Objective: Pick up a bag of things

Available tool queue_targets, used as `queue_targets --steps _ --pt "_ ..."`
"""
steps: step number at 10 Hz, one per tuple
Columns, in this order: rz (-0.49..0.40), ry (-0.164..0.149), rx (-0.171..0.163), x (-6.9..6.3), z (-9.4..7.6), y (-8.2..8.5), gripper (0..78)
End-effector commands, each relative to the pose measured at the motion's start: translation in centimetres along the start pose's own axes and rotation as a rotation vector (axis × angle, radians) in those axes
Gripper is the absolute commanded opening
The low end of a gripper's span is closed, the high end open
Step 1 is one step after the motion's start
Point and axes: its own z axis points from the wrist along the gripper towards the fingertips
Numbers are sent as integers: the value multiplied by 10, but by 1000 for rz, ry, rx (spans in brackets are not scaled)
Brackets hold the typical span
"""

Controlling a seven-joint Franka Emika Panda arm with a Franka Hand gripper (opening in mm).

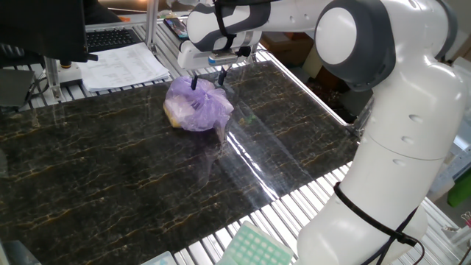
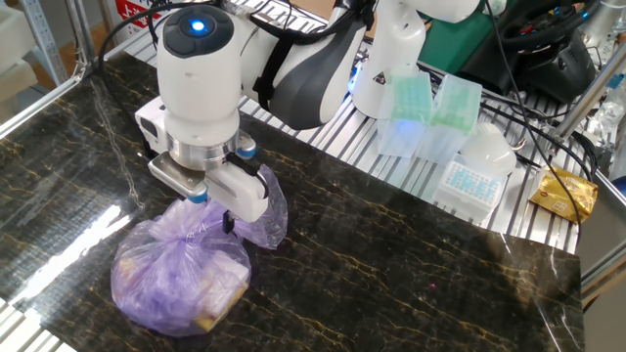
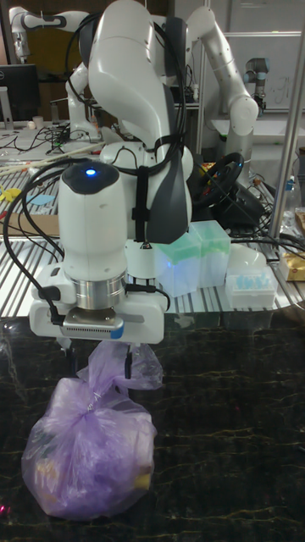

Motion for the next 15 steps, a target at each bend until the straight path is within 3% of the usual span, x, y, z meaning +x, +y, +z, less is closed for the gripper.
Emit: queue_targets --steps 1,7,15 --pt "124 77 -21 -1 0 -1 771" --pt "123 41 -23 -1 0 -1 771" --pt "87 67 -1 -8 10 0 771"
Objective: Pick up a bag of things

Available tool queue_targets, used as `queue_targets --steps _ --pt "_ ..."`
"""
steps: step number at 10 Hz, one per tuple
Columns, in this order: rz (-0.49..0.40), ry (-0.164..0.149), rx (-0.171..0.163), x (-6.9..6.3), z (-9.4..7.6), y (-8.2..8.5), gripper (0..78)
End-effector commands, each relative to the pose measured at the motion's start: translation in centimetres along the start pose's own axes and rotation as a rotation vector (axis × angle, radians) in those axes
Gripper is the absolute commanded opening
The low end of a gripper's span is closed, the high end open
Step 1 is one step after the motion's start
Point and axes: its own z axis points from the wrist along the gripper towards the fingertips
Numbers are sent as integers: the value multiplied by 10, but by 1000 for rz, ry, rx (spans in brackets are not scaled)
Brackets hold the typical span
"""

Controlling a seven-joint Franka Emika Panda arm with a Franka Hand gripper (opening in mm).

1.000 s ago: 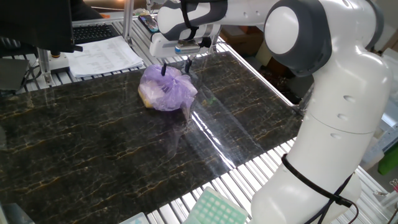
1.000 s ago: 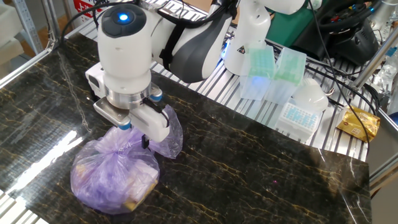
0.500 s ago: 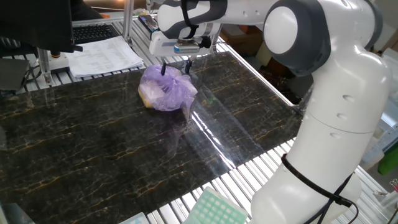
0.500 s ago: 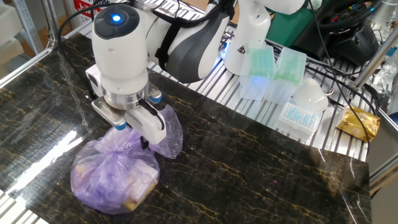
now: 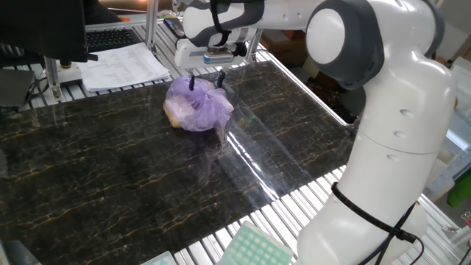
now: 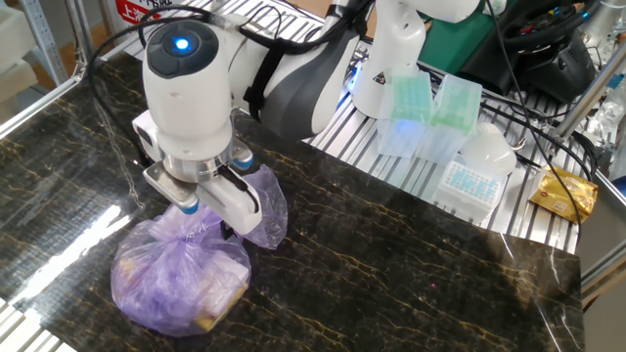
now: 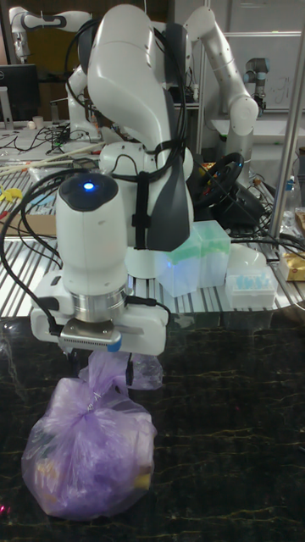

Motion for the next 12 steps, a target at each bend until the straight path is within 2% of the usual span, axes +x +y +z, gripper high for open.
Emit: queue_targets --steps 1,4,7,8,12 --pt "-27 3 -1 -4 6 -8 771" --pt "-29 -10 -6 -11 19 -3 771" --pt "-31 -15 -5 -18 23 -4 771" --pt "-49 -19 -15 -27 28 -10 771" --pt "-38 -22 -19 -30 38 -9 771"
